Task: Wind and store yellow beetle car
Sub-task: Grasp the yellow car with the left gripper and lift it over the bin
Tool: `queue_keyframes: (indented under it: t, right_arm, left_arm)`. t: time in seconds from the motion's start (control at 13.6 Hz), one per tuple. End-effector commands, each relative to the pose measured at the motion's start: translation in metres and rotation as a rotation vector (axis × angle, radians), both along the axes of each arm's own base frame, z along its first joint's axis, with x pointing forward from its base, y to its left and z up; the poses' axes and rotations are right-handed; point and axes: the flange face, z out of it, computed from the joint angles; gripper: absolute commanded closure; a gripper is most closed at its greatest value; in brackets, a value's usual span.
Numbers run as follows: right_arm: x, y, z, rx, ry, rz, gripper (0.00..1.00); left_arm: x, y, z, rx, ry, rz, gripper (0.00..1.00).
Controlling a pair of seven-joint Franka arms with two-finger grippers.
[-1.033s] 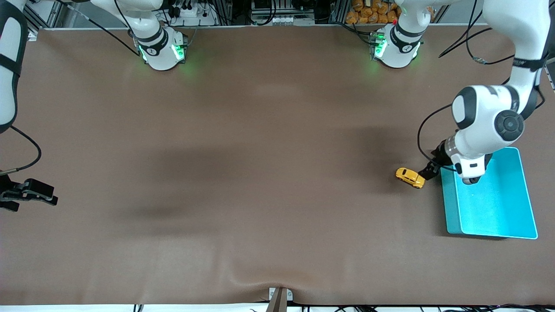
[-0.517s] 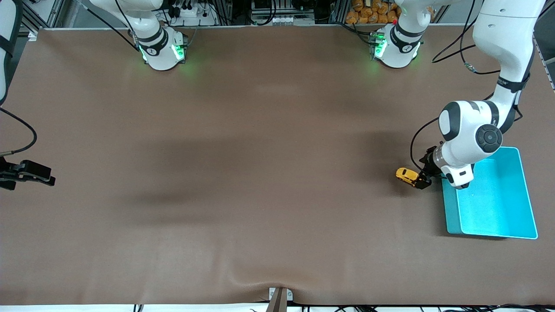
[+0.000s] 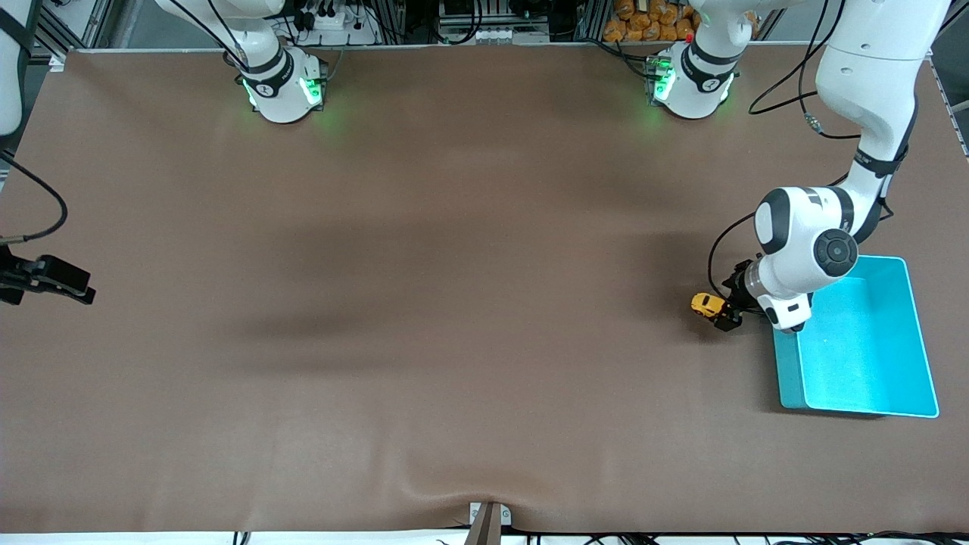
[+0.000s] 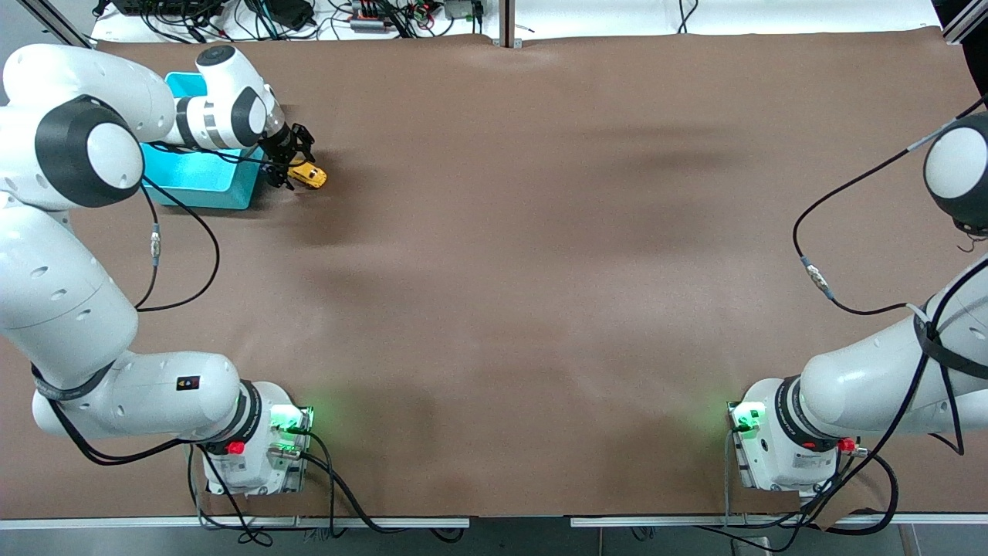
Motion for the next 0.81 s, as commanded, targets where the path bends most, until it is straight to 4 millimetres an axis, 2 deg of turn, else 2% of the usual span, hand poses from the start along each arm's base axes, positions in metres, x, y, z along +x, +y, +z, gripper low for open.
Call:
queue_keyframes:
  t: [0.0,0.15,0.3,0.44,0.59,0.74]
  right_arm:
    - [-0.037,-0.001,-0.001,-0.005,-0.041,-0.024,0.00]
    - [-0.038,-0.002,-0.002,-0.004,-0.034,-0.024,0.00]
    - [-0.036,0.000,0.003,-0.004,-0.043,-0.021,0.00]
    - [-0.034,-0.005,-0.005,0.000,-0.015,-0.043,0.00]
    - [-0.041,0.000,0.000,-0.010,-0.008,-0.033,0.00]
    - [-0.053,-0.003,0.007,0.001,-0.001,-0.040,0.00]
  left_arm:
    - [0.003,-0.020,-0.013,0.000,-0.017,0.002,0.97]
    - [0.009,-0.020,0.003,0.001,-0.042,-0.001,1.00]
    - [0.014,-0.018,0.031,0.010,-0.070,-0.020,1.00]
    - [0.027,-0.022,0.068,0.074,-0.065,-0.115,1.00]
    - [0.048,-0.020,0.109,0.108,-0.056,-0.158,1.00]
    - [0.064,-0.014,0.142,0.113,-0.034,-0.251,1.00]
